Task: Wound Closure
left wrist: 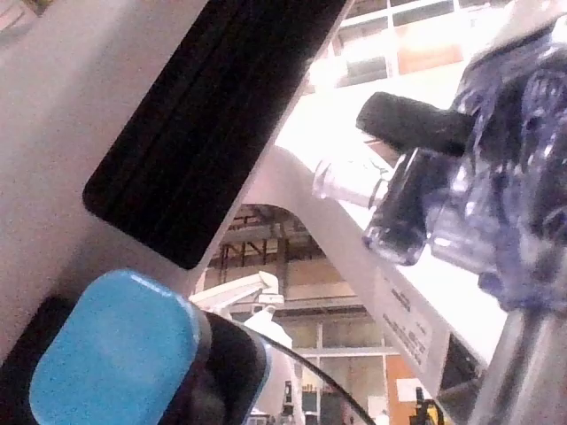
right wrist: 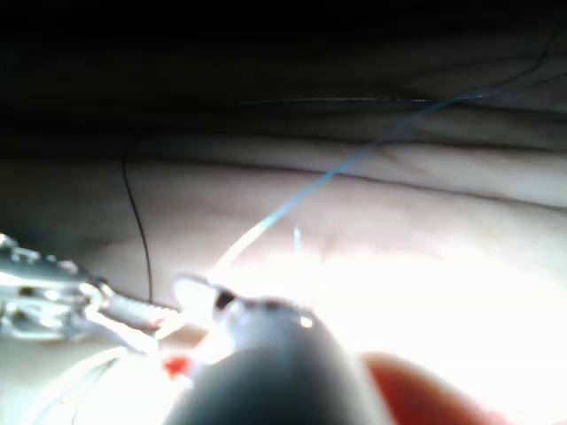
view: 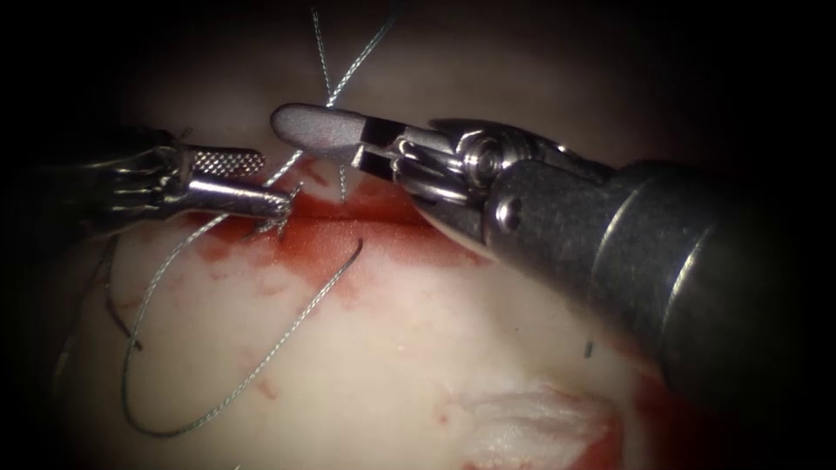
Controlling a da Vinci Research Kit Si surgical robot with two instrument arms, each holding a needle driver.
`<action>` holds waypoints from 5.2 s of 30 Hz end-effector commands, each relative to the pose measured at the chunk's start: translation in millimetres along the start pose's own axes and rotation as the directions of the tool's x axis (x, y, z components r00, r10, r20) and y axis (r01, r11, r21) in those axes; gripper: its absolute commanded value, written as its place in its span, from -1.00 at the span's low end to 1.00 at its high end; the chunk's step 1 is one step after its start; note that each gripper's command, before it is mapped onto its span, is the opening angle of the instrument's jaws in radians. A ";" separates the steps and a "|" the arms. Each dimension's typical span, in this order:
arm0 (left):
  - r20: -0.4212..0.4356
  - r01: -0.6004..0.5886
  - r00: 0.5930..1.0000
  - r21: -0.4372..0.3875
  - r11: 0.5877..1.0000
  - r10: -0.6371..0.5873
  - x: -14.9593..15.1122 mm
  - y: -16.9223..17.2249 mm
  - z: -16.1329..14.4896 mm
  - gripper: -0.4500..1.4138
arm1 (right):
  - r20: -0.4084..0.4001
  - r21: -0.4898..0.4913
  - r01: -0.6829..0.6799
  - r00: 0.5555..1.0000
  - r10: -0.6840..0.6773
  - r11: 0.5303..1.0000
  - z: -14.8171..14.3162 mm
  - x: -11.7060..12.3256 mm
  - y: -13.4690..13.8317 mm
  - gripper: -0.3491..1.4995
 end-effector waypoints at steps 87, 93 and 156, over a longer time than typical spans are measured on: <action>0.285 -0.248 0.919 -0.119 0.961 0.273 4.4 6.0 -1.3 -1.00 | -0.021 0.381 0.106 0.994 -0.106 0.919 3.8 -2.0 -5.7 -1.00; 0.301 -0.213 0.925 -0.100 0.972 0.233 4.0 5.2 -1.8 -1.00 | -0.086 0.183 0.303 0.953 -0.291 0.935 3.5 -0.8 -4.7 -1.00; 0.469 -0.275 0.854 0.038 0.961 0.225 1.8 7.7 2.4 -1.00 | 0.240 0.416 0.007 0.964 -0.117 0.910 3.6 -2.2 1.2 -1.00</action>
